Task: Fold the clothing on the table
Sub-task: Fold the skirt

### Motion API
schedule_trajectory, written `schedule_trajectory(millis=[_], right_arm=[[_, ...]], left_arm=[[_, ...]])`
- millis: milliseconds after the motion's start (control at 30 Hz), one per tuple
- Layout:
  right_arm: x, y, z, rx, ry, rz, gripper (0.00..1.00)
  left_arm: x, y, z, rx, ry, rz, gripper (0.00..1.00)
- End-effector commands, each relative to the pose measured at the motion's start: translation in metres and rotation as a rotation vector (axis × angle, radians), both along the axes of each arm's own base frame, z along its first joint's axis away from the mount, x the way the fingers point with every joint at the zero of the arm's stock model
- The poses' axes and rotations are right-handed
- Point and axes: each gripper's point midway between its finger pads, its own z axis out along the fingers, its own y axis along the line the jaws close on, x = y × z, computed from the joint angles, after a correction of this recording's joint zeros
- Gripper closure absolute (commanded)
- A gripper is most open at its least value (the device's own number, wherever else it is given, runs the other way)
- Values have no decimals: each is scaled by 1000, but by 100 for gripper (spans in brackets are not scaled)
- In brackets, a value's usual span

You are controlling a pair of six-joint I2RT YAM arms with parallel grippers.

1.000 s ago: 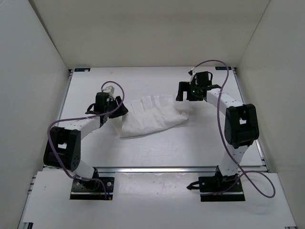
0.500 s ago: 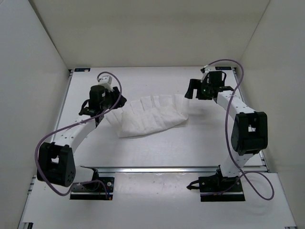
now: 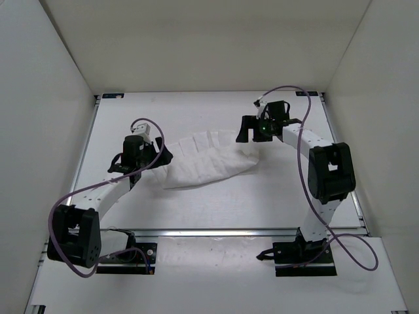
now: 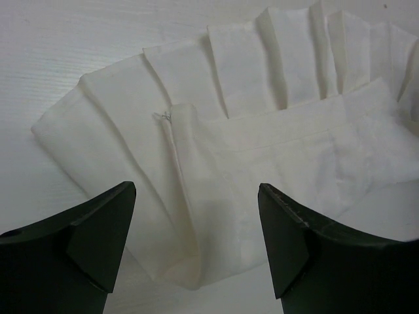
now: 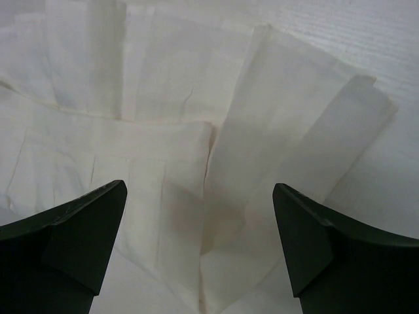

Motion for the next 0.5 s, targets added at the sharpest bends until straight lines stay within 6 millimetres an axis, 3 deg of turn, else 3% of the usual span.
schedule_trajectory(millis=[0, 167, 267, 467], right_arm=[[29, 13, 14, 25, -68, 28, 9], [29, 26, -6, 29, 7, 71, 11], [17, 38, -23, 34, 67, 112, 14], [13, 44, -32, 28, 87, 116, 16]], left_arm=[[10, -5, 5, -27, -16, 2, 14], [14, -23, -9, -88, 6, -37, 13], [15, -21, -11, -81, -1, -34, 12], [16, -20, -20, -115, 26, -20, 11]])
